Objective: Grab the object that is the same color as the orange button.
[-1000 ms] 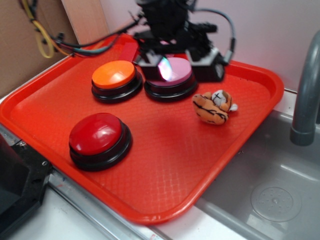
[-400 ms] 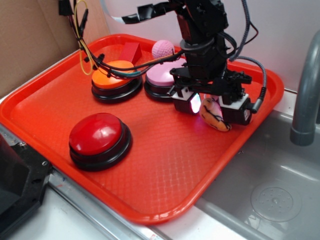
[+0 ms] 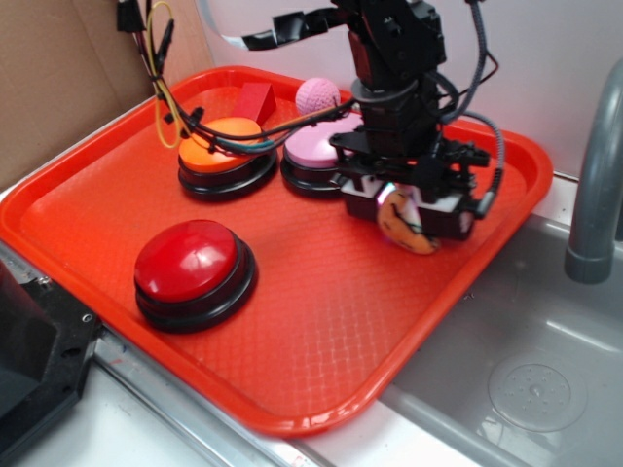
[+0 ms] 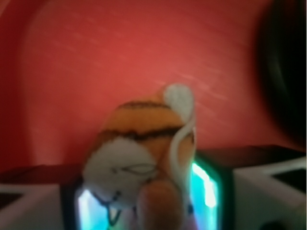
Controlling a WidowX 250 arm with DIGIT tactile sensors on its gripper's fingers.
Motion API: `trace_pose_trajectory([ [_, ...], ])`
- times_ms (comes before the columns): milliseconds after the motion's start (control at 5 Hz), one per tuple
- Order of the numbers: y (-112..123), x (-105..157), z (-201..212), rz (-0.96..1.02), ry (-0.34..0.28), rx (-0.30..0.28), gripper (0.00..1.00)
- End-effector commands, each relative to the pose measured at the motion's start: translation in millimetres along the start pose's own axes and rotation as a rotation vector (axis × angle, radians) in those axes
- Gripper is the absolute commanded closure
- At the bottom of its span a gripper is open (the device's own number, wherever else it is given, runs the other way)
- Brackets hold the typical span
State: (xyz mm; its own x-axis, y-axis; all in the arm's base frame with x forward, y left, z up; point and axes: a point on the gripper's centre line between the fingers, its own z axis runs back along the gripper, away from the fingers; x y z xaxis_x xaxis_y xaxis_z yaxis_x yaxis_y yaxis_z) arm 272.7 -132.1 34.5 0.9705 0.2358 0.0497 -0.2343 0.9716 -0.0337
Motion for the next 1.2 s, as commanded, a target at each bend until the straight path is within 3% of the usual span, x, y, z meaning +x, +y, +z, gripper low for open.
trace_pose_trajectory([
  [0,61,31,116,-0.155,0.007,-0.036,1.0],
  [200,92,31,140,-0.177,-0.007,0.005,1.0],
  [400,112,23,152,-0.162,-0.06,0.086,1.0],
  [800,140,3,162,-0.129,-0.085,0.031,1.0],
  [1000,145,-1,165,-0.044,-0.1,0.056,1.0],
])
